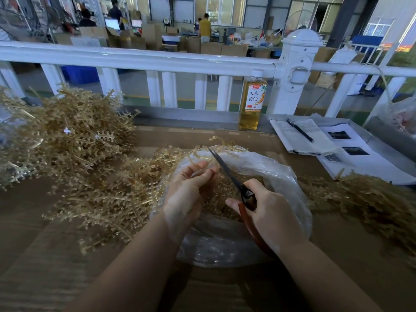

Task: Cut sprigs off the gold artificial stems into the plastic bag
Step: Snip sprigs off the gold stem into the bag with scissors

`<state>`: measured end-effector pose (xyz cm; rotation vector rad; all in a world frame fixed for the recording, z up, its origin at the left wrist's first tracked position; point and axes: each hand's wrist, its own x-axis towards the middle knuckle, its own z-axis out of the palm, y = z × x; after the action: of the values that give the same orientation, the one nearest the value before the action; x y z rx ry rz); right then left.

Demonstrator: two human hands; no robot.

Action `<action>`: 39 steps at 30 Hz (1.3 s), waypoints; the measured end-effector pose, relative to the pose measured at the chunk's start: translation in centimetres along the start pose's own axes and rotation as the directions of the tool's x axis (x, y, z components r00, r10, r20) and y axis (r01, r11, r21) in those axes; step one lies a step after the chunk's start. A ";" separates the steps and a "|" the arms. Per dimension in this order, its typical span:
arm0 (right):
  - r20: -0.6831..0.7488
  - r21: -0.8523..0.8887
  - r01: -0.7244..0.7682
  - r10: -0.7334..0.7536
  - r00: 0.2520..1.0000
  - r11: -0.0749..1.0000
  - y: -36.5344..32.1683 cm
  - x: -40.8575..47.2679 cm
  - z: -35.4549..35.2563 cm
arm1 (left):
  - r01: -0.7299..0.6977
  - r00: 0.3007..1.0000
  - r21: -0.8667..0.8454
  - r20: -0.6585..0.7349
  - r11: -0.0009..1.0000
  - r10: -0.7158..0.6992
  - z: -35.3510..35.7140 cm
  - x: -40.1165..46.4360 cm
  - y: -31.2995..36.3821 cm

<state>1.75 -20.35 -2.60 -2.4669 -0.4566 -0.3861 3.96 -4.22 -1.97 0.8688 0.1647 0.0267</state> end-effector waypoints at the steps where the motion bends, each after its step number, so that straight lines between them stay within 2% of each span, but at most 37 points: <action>1: -0.017 0.037 -0.024 0.025 1.000 0.999 -0.1 0.0 -0.1 | 0.025 0.999 -0.023 0.029 0.999 -0.025 0.0 0.0 0.1; 7: -0.152 0.327 -0.104 0.161 0.975 0.939 -1.2 0.6 -1.1 | 0.000 0.994 0.018 0.108 1.000 -0.002 0.6 -0.7 0.1; 10: -0.150 0.448 -0.129 0.217 0.964 0.885 -1.4 1.2 -1.1 | -0.038 0.996 0.104 0.089 0.994 0.029 0.7 -0.9 0.0; 14: -0.076 0.542 -0.171 0.251 0.965 0.823 -1.2 1.9 -0.6 | -0.038 0.995 0.176 0.093 0.984 0.022 0.9 -1.1 -0.3; 21: -0.048 0.496 -0.200 0.257 0.965 0.845 -0.8 2.4 -1.4 | 0.017 0.993 0.176 0.114 0.984 -0.038 0.8 -1.0 0.5; 26: -0.065 0.404 -0.171 0.215 0.974 0.899 -0.8 2.0 -1.3 | 0.245 0.955 0.049 0.161 0.968 -0.250 1.1 -0.9 1.4; 30: -0.032 0.389 -0.171 0.199 0.980 0.905 -1.3 1.9 -0.7 | 0.337 0.922 -0.060 0.222 0.939 -0.317 1.6 -1.4 0.5; 35: -0.082 0.261 -0.094 0.119 0.989 0.961 -1.8 1.3 -1.6 | 0.231 0.968 -0.072 0.111 0.970 -0.223 1.4 -1.0 0.2; 39: 0.013 0.211 -0.117 0.116 0.993 0.971 -1.9 1.1 -1.7 | 0.114 0.993 -0.109 0.025 0.987 -0.112 1.1 -0.2 0.7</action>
<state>1.73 -19.70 0.12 -2.2742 -0.3326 -0.2731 4.01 -4.61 -0.70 0.7481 0.1927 -0.0778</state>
